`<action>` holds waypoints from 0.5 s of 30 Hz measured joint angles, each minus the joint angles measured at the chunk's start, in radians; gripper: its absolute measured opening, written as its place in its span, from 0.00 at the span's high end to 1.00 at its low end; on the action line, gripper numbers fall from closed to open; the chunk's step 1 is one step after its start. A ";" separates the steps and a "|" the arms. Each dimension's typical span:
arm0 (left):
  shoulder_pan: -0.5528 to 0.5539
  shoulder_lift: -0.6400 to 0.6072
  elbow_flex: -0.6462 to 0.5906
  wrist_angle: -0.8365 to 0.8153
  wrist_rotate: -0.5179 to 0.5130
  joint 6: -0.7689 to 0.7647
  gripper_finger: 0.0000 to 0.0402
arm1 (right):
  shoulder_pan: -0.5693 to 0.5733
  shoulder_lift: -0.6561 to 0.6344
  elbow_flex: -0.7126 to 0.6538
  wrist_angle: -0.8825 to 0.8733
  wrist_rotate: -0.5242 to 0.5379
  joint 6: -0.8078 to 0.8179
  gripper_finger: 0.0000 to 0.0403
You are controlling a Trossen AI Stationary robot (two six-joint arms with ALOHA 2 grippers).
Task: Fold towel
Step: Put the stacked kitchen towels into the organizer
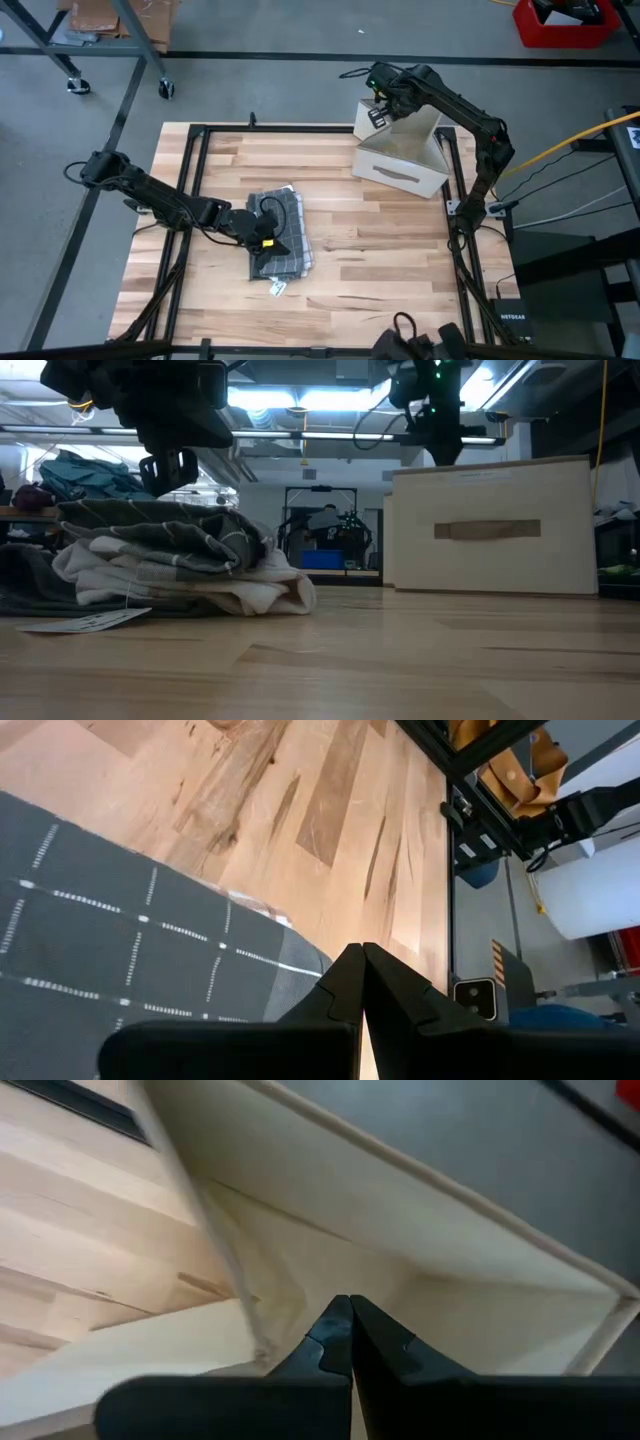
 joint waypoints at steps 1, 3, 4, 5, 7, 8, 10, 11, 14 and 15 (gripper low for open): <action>0.000 0.000 0.000 0.000 0.000 0.000 1.00 | -0.011 0.000 -0.013 0.001 -0.007 0.001 0.99; 0.001 0.000 0.000 0.000 0.000 0.004 1.00 | -0.025 0.000 -0.034 0.011 -0.016 0.002 0.99; 0.001 0.000 0.000 0.000 0.000 0.009 1.00 | -0.029 0.000 -0.046 0.025 -0.017 0.003 0.99; 0.001 0.000 0.000 0.000 0.000 0.018 1.00 | -0.030 0.000 -0.057 0.041 -0.023 0.003 0.99; 0.001 0.000 0.000 0.000 0.000 0.023 1.00 | -0.030 0.000 -0.078 0.076 -0.054 0.003 0.99; 0.001 0.000 0.000 0.000 0.000 0.022 1.00 | -0.029 0.000 -0.088 0.100 -0.077 0.003 0.99; 0.001 0.000 0.000 0.000 0.000 0.022 1.00 | -0.029 0.000 -0.108 0.152 -0.124 0.003 0.99; 0.001 0.000 0.000 0.000 0.000 0.021 1.00 | -0.028 0.000 -0.118 0.179 -0.146 0.003 0.99; 0.001 0.000 0.000 -0.006 0.000 0.021 1.00 | -0.028 0.000 -0.143 0.248 -0.233 0.009 0.99; 0.001 0.000 0.000 -0.007 0.000 0.020 1.00 | -0.028 0.000 -0.150 0.266 -0.261 0.019 0.99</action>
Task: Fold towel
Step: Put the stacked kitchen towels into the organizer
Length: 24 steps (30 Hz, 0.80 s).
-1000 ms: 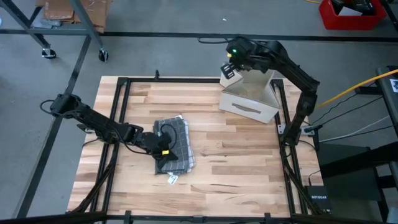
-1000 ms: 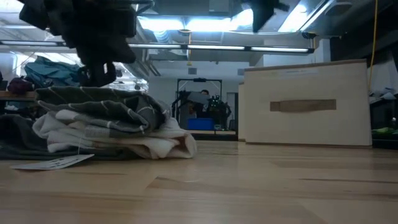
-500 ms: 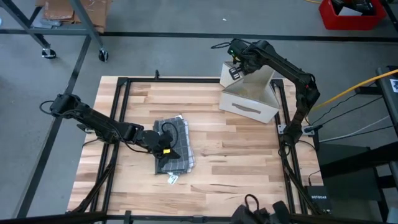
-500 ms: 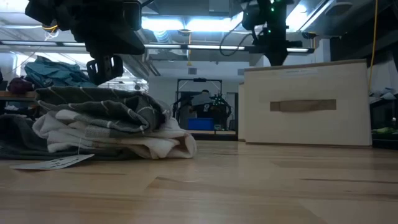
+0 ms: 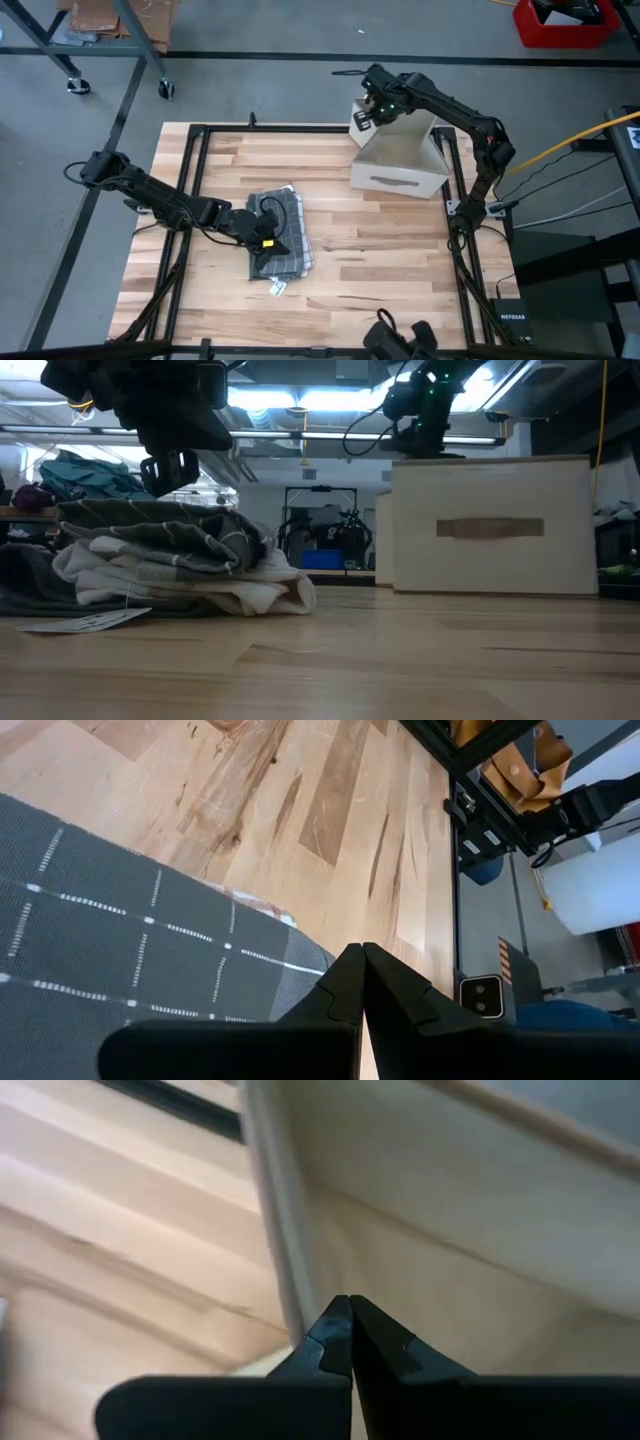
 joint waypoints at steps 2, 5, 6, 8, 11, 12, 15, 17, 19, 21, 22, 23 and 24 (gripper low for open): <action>0.000 0.000 0.000 0.000 0.000 0.000 1.00 | 0.000 0.000 -0.007 0.031 -0.057 0.022 0.99; 0.000 0.000 0.000 0.000 0.000 0.001 1.00 | 0.010 0.000 -0.007 0.063 -0.113 0.047 0.99; 0.000 0.000 0.000 0.000 0.000 0.002 1.00 | 0.015 0.000 -0.007 0.073 -0.120 0.055 0.99; 0.000 0.000 0.000 0.000 0.000 0.002 1.00 | 0.035 0.000 -0.007 0.089 -0.123 0.065 0.99; 0.000 0.000 0.000 0.000 0.000 0.005 1.00 | 0.074 0.000 -0.007 0.108 -0.145 0.067 0.99; 0.000 0.000 0.000 -0.001 0.000 0.005 1.00 | 0.089 0.000 -0.007 0.119 -0.146 0.066 0.99; 0.000 0.000 0.000 -0.004 0.000 0.005 1.00 | 0.135 0.000 -0.007 0.159 -0.147 0.066 0.99; 0.000 0.000 0.000 -0.011 0.000 0.005 1.00 | 0.159 0.000 -0.007 0.190 -0.147 0.066 0.99; 0.000 0.000 0.000 -0.018 0.000 0.003 1.00 | 0.179 0.000 -0.007 0.227 -0.142 0.065 0.99; 0.000 0.000 0.000 -0.019 0.000 0.002 1.00 | 0.194 0.000 -0.007 0.268 -0.116 0.062 0.99; 0.000 0.000 0.000 -0.019 0.000 0.002 1.00 | 0.198 0.000 -0.007 0.287 -0.097 0.062 0.99; 0.000 0.000 0.000 -0.019 0.000 0.003 1.00 | 0.199 -0.001 -0.007 0.304 -0.077 0.062 0.99; 0.000 0.000 0.000 -0.019 0.000 0.006 1.00 | 0.198 -0.001 -0.007 0.320 -0.063 0.062 0.99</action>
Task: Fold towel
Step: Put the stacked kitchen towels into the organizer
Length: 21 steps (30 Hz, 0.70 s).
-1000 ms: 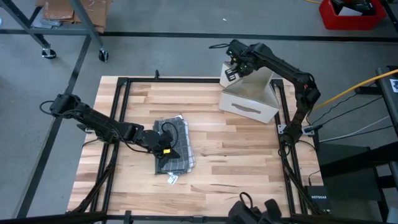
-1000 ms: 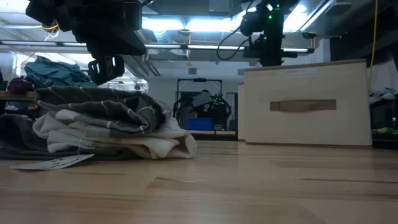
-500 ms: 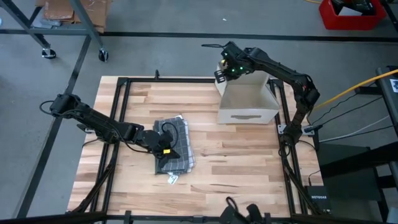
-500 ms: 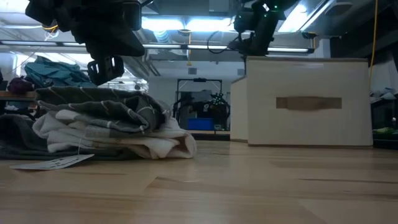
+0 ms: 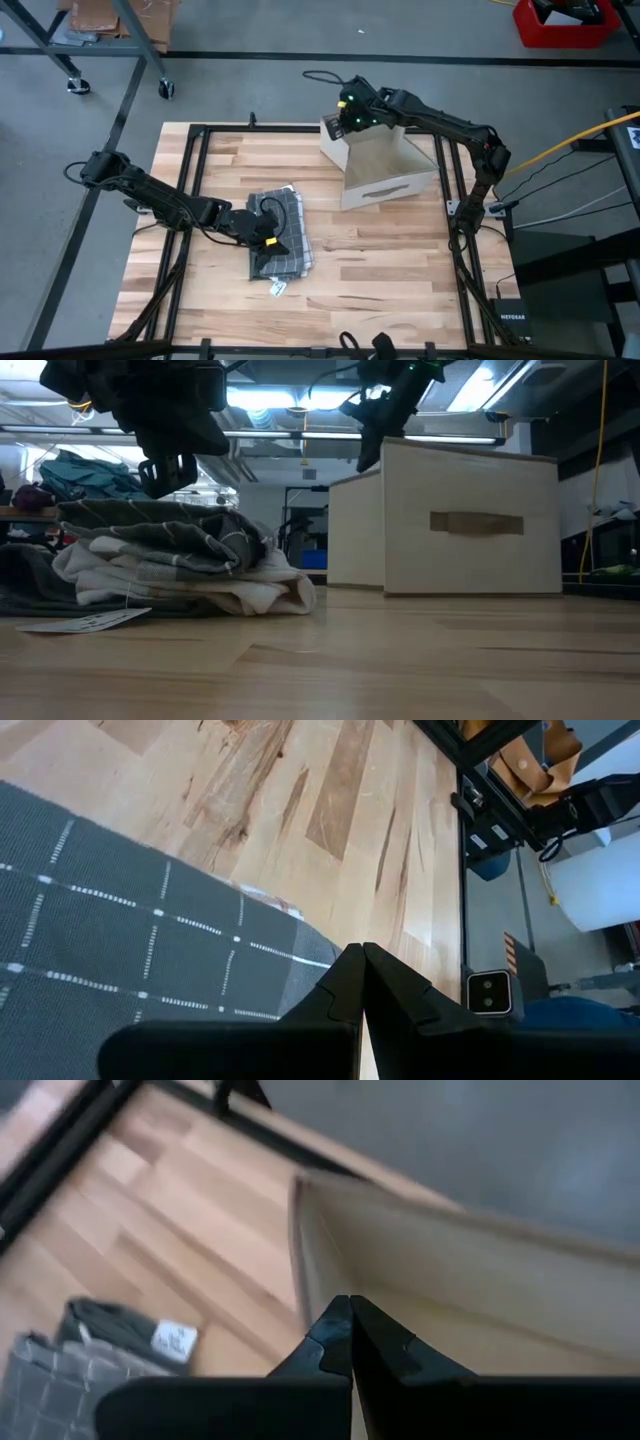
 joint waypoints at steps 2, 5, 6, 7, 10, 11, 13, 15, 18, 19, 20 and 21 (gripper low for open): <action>0.000 0.000 0.000 0.002 0.000 0.000 1.00 | -0.001 -0.002 0.014 0.024 0.006 0.000 0.99; 0.000 -0.005 0.000 0.002 -0.007 0.006 1.00 | -0.001 -0.007 0.061 0.036 -0.012 -0.006 0.99; 0.000 -0.010 0.000 0.003 -0.016 0.013 1.00 | -0.001 -0.010 0.081 0.038 -0.027 -0.006 0.99; 0.000 -0.017 0.000 0.003 -0.027 0.024 1.00 | 0.000 -0.013 0.099 0.038 -0.050 -0.007 0.99; 0.000 -0.064 0.000 -0.002 -0.070 0.056 1.00 | 0.018 -0.018 0.150 0.036 -0.149 -0.007 0.99; 0.000 -0.083 0.000 -0.008 -0.080 0.069 1.00 | 0.031 -0.020 0.162 0.036 -0.184 -0.007 0.99; 0.000 -0.134 0.000 -0.035 -0.104 0.090 1.00 | 0.060 -0.022 0.178 0.031 -0.256 -0.007 0.99; 0.000 -0.192 0.000 -0.093 -0.136 0.102 1.00 | 0.095 -0.023 0.183 0.023 -0.311 -0.007 0.99; 0.000 -0.268 0.000 -0.183 -0.170 0.087 1.00 | 0.157 -0.022 0.179 -0.008 -0.337 0.001 0.99; 0.000 -0.287 0.000 -0.205 -0.170 0.073 1.00 | 0.180 -0.019 0.179 -0.021 -0.336 0.002 0.99; 0.000 -0.302 0.000 -0.220 -0.171 0.053 1.00 | 0.202 -0.017 0.179 -0.034 -0.333 0.002 0.99; 0.000 -0.314 0.000 -0.234 -0.172 0.034 1.00 | 0.223 -0.013 0.179 -0.046 -0.323 0.002 0.99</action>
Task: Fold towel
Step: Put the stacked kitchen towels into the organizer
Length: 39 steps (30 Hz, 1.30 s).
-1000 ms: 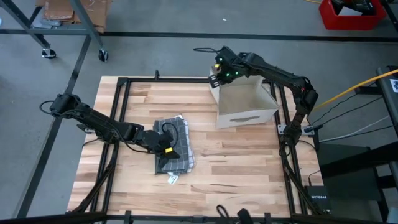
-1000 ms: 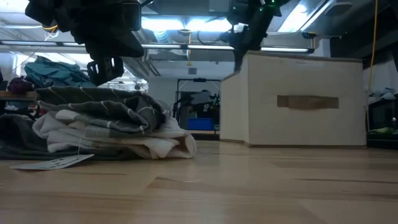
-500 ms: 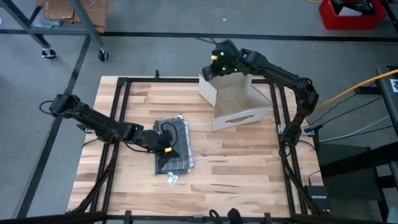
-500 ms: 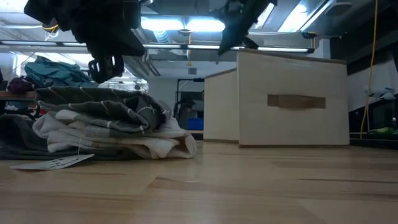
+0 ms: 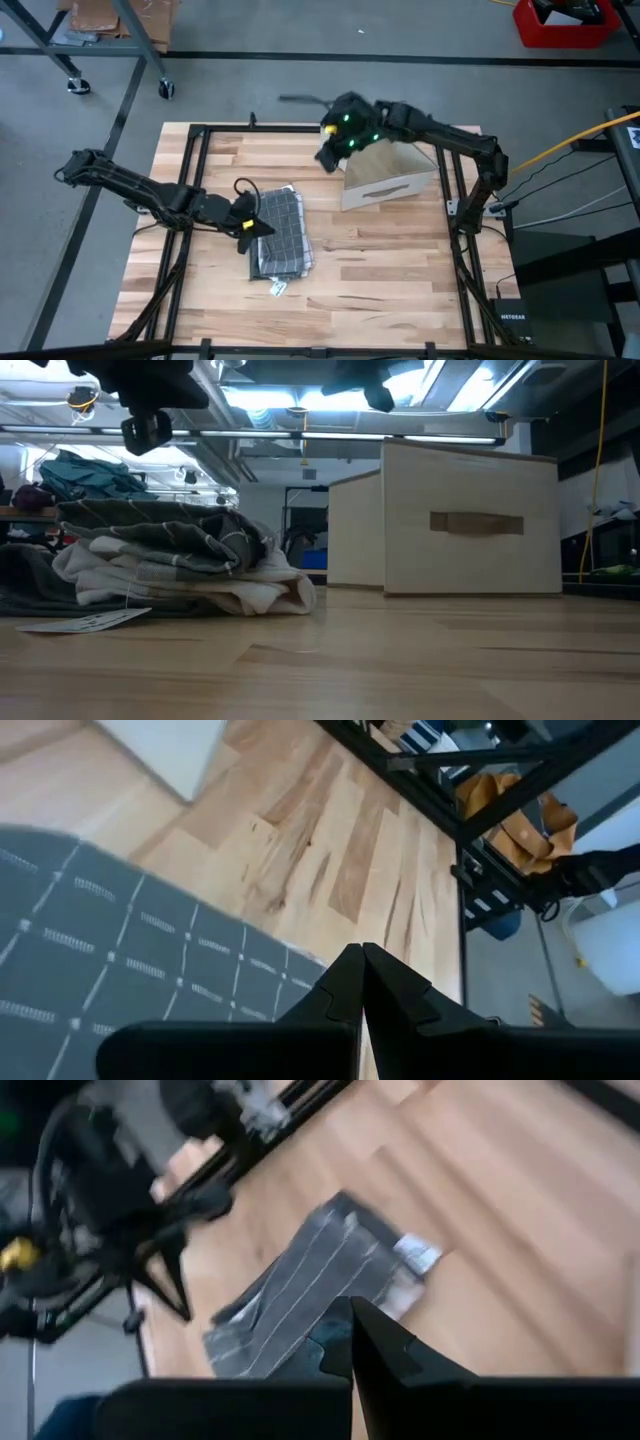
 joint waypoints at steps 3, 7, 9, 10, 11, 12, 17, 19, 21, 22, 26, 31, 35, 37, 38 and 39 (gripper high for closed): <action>-0.002 -0.013 0.000 -0.020 0.001 -0.017 0.98 | 0.058 0.018 -0.001 -0.008 0.013 -0.004 0.99; 0.000 -0.012 0.000 -0.071 0.001 -0.008 0.91 | 0.116 0.054 -0.001 -0.010 -0.022 -0.015 0.97; 0.006 -0.012 0.000 -0.116 0.001 -0.010 0.84 | 0.136 0.079 -0.001 -0.011 -0.049 -0.017 0.93; 0.007 -0.012 0.000 -0.140 0.000 -0.014 0.81 | 0.145 0.093 -0.001 -0.011 -0.061 -0.016 0.90; 0.008 -0.012 0.000 -0.163 0.000 -0.017 0.77 | 0.153 0.108 -0.001 -0.014 -0.073 -0.017 0.87; 0.009 -0.012 0.000 -0.192 0.001 -0.018 0.73 | 0.159 0.123 -0.001 -0.021 -0.083 -0.016 0.84; 0.017 -0.012 0.000 -0.332 0.003 -0.191 0.57 | 0.175 0.194 -0.001 -0.062 -0.119 0.020 0.66; 0.019 -0.012 0.000 -0.397 0.006 -0.315 0.54 | 0.175 0.222 -0.002 -0.081 -0.119 0.068 0.61; 0.019 -0.012 0.000 -0.470 0.008 -0.435 0.52 | 0.175 0.247 -0.002 -0.095 -0.120 0.132 0.57; 0.019 -0.012 0.000 -0.509 0.008 -0.481 0.52 | 0.175 0.257 -0.002 -0.104 -0.125 0.163 0.56; 0.018 -0.012 0.000 -0.618 0.023 -0.555 0.52 | 0.175 0.298 -0.002 -0.107 -0.134 0.225 0.53; 0.019 -0.012 0.000 -0.628 0.024 -0.562 0.52 | 0.175 0.339 -0.002 -0.096 -0.133 0.274 0.54; 0.019 -0.012 0.000 -0.629 0.024 -0.562 0.52 | 0.175 0.376 -0.002 -0.083 -0.110 0.298 0.54; 0.019 -0.012 0.000 -0.629 0.024 -0.565 0.52 | 0.175 0.400 -0.002 -0.061 -0.110 0.326 0.54; 0.019 -0.012 0.000 -0.629 0.023 -0.566 0.52 | 0.175 0.412 -0.002 -0.046 -0.109 0.341 0.54; 0.019 -0.011 0.000 -0.629 0.023 -0.567 0.52 | 0.175 0.425 -0.002 -0.029 -0.110 0.358 0.54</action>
